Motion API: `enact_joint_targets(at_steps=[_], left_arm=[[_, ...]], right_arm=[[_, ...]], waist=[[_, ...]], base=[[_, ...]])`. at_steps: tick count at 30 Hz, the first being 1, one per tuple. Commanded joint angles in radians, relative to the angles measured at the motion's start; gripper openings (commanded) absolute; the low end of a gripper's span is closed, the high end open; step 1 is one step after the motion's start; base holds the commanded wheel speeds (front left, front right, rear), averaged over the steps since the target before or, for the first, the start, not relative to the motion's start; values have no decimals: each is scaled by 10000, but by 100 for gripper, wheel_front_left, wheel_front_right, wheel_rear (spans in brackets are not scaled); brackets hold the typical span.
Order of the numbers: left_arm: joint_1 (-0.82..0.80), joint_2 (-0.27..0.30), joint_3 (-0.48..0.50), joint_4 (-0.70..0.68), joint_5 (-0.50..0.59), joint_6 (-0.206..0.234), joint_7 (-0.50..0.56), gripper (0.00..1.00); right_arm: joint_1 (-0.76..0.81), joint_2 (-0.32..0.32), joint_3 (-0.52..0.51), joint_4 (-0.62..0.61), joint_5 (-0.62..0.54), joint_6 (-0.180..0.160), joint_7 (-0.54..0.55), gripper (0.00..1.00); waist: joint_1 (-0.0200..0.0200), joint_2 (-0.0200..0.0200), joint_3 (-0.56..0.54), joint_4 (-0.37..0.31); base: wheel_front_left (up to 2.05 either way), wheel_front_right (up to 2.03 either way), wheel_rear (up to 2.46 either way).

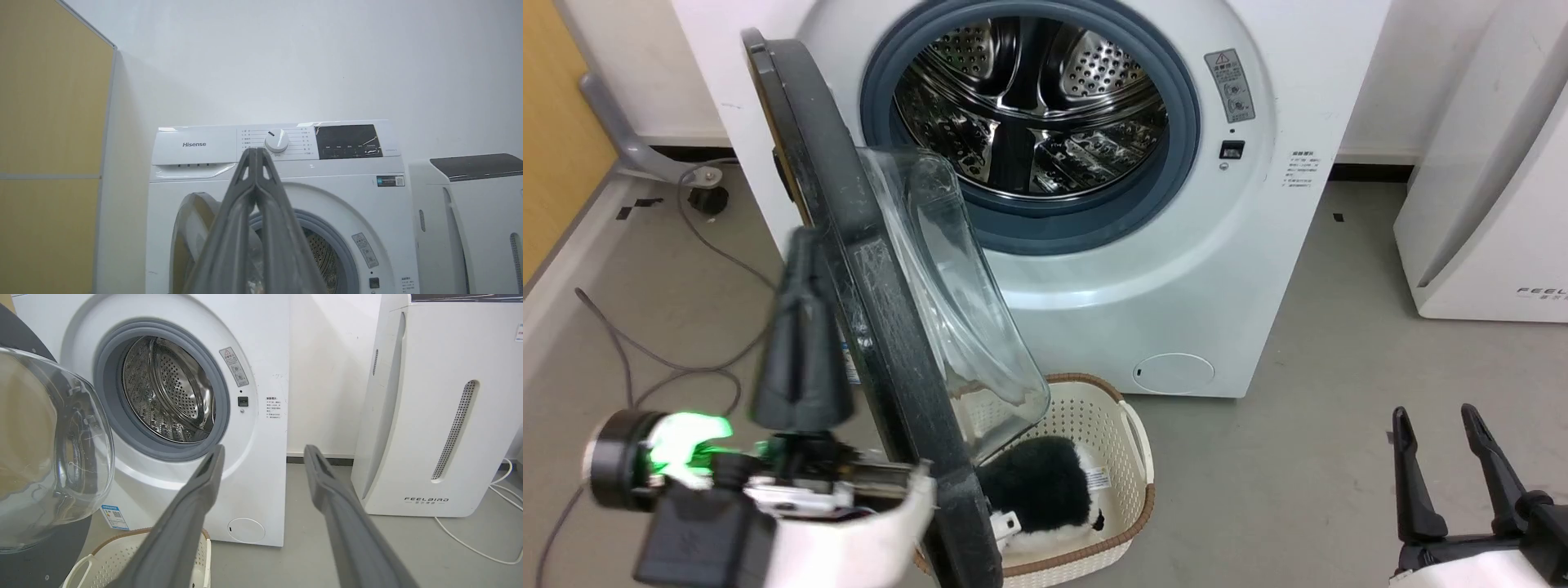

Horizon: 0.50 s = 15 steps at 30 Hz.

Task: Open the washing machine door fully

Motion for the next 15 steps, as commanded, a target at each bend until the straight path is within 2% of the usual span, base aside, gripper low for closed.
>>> enact_joint_targets(at_steps=[1, 9, 15], left_arm=[[-188, 17, -334, -235, 40, -59, -44, 0], [-202, 14, -2041, -853, 131, -372, -44, 0], [-66, 13, -3363, -584, 243, -578, -44, 0]], right_arm=[[154, 42, 5, -26, -25, 6, -45, 100], [210, 43, -17, -10, -68, 6, -45, 100], [201, 43, -10, 2, -40, 6, -45, 100]], waist=[[0, 0, -24, -2], [0, 0, -113, 31], [0, 0, -138, 96]], base=[[0, 0, 0], [0, 0, 0], [0, 0, 0]])
